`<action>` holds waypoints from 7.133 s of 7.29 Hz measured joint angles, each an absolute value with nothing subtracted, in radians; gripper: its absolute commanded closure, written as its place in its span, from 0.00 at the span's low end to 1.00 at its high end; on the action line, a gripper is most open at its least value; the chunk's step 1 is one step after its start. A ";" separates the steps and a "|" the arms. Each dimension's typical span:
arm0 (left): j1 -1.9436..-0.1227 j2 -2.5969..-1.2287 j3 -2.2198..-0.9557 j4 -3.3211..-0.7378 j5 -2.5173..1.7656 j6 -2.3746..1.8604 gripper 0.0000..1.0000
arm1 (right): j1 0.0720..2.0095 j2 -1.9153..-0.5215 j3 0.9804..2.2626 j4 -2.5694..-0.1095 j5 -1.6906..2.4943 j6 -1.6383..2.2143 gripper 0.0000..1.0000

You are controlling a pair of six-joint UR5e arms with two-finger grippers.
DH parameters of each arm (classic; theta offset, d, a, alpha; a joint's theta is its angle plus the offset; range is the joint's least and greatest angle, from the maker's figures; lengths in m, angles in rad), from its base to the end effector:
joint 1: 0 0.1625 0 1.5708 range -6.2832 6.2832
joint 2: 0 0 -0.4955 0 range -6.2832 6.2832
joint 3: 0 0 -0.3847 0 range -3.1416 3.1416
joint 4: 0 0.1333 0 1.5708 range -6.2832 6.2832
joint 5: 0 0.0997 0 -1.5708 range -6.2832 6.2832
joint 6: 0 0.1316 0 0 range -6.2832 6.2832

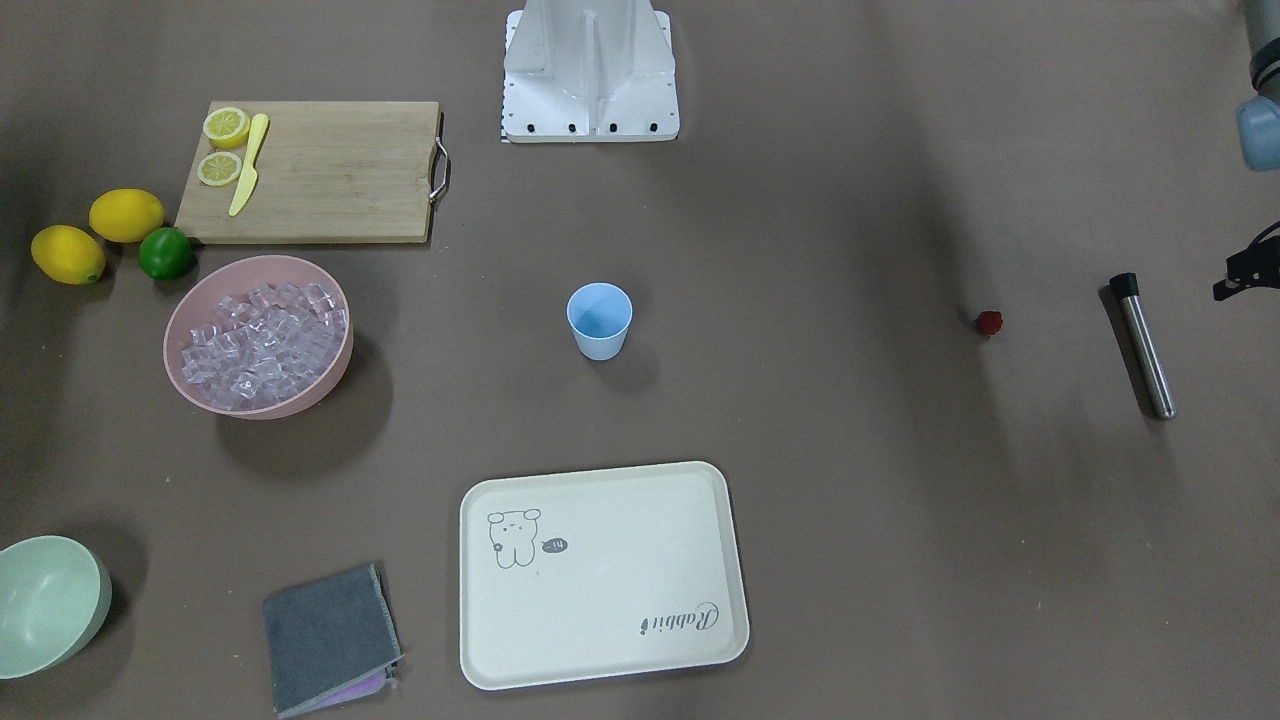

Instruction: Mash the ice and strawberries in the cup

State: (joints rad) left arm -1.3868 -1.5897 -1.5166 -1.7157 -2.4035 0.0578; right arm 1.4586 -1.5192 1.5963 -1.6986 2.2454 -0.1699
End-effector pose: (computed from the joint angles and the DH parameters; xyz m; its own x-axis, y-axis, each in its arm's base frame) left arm 0.0566 -0.5007 0.7486 0.6351 0.2588 -0.7278 -0.2189 0.9639 0.1517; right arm -0.0056 -0.5060 0.7354 0.7495 -0.2230 0.6234 0.2420 0.9687 0.0555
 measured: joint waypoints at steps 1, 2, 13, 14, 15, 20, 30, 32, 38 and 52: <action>-1.387 -1.589 -1.517 -1.716 -2.404 0.058 0.02 | 1.437 -1.512 1.632 -1.711 2.269 -0.158 0.01; -1.387 -1.589 -1.517 -1.716 -2.404 0.058 0.02 | 1.404 -1.498 1.688 -1.745 2.290 -0.114 0.01; -1.388 -1.586 -1.519 -1.715 -2.405 0.061 0.02 | 1.021 -1.260 1.893 -1.802 2.397 0.090 0.01; -1.388 -1.586 -1.518 -1.713 -2.405 0.061 0.02 | 1.004 -1.249 1.875 -1.788 2.391 0.083 0.01; -1.388 -1.586 -1.517 -1.713 -2.405 0.061 0.02 | 0.988 -1.243 1.855 -1.765 2.381 0.080 0.01; -1.388 -1.586 -1.517 -1.715 -2.405 0.061 0.02 | 0.943 -1.241 1.754 -1.666 2.355 0.077 0.01; -1.388 -1.568 -1.523 -1.721 -2.407 0.063 0.02 | 0.905 -1.250 1.689 -1.504 2.310 0.038 0.01; -1.388 -1.567 -1.524 -1.721 -2.407 0.063 0.02 | 0.900 -1.248 1.681 -1.467 2.303 0.039 0.01; -1.388 -1.566 -1.523 -1.721 -2.407 0.063 0.02 | 0.890 -1.235 1.711 -1.462 2.262 0.014 0.16; -1.387 -1.568 -1.525 -1.721 -2.407 0.063 0.02 | 0.819 -1.282 1.758 -1.448 2.186 0.006 0.37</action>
State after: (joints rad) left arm -1.3867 -1.5677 -1.5249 -1.7211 -2.4068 0.0629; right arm 0.8187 -1.2819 1.7581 -1.4483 2.1865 0.0056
